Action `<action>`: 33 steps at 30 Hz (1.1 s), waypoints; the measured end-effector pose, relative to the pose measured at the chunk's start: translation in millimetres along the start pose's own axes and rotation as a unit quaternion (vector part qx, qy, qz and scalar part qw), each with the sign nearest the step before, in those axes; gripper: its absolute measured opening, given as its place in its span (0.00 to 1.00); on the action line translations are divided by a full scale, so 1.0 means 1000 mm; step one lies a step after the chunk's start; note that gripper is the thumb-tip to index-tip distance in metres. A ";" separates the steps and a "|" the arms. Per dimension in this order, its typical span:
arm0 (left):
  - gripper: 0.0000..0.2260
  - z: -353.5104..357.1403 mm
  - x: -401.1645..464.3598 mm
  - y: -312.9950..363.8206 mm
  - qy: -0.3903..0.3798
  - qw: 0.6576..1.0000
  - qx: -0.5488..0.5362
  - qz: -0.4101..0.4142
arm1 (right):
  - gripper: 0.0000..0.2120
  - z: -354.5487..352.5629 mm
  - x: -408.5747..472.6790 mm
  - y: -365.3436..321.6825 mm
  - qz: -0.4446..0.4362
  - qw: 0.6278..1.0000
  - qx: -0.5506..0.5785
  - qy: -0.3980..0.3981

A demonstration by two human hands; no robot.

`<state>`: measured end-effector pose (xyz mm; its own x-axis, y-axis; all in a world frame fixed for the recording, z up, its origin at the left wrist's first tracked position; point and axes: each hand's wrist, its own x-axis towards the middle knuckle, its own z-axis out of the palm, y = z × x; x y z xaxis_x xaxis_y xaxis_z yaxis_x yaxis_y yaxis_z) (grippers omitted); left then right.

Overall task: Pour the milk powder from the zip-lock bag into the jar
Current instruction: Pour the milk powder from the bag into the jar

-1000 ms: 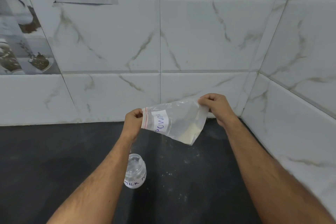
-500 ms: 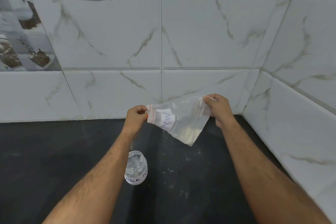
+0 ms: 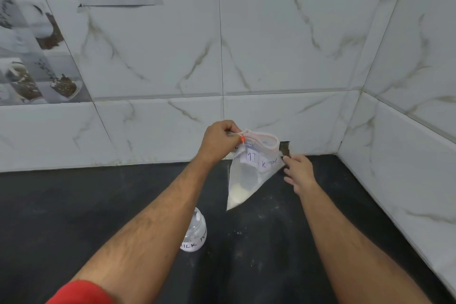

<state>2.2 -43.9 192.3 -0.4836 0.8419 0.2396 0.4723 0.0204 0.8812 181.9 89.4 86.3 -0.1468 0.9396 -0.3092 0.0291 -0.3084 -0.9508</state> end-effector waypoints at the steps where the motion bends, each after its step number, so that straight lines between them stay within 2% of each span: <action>1: 0.07 0.003 0.003 0.003 0.009 0.999 0.035 -0.003 | 0.21 0.000 -0.004 0.005 -0.007 1.000 -0.016 0.025; 4: 0.07 0.010 0.010 0.010 0.009 0.990 0.143 -0.017 | 0.18 0.002 -0.021 0.024 -0.011 1.000 -0.003 0.026; 7: 0.07 0.014 0.014 0.016 0.001 0.978 0.209 -0.028 | 0.08 0.004 -0.042 0.044 0.016 0.998 0.009 -0.064; 8: 0.06 0.015 0.015 0.018 -0.001 0.975 0.220 -0.026 | 0.08 0.005 -0.049 0.050 0.032 0.994 0.013 -0.105; 11: 0.03 0.017 0.019 0.025 0.006 0.972 0.235 -0.010 | 0.14 0.012 -0.068 0.063 0.097 0.965 0.070 -0.234; 13: 0.03 0.019 0.024 0.032 0.022 0.976 0.219 -0.007 | 0.20 0.020 -0.075 0.070 0.135 0.947 0.098 -0.275; 15: 0.04 0.020 0.027 0.037 0.032 0.983 0.182 -0.011 | 0.30 0.033 -0.076 0.075 0.159 0.939 0.123 -0.278; 18: 0.06 0.017 0.029 0.043 0.037 0.995 0.085 -0.043 | 0.45 0.053 -0.075 0.076 0.203 0.915 0.243 -0.251; 21: 0.07 0.009 0.026 0.043 0.037 0.995 -0.042 -0.081 | 0.53 0.067 -0.072 0.075 0.227 0.857 0.400 -0.230; 23: 0.08 0.001 0.018 0.039 0.029 0.989 -0.099 -0.105 | 0.57 0.072 -0.071 0.074 0.208 0.813 0.494 -0.228; 25: 0.09 -0.011 0.006 0.031 0.020 0.983 -0.126 -0.132 | 0.55 0.075 -0.071 0.069 0.173 0.784 0.558 -0.212; 27: 0.10 -0.025 -0.007 0.019 0.009 0.978 -0.136 -0.156 | 0.49 0.076 -0.067 0.063 0.139 0.783 0.576 -0.189; 33: 0.16 -0.070 -0.038 -0.029 -0.017 0.975 -0.099 -0.200 | 0.31 0.074 -0.059 0.048 0.086 0.854 0.487 -0.163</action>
<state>-44.5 -114.0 186.1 -0.5738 0.8052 -0.1496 0.0987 0.2493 0.9634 118.7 8.4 60.0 -0.4948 0.8255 -0.2715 -0.7345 -0.5643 -0.3770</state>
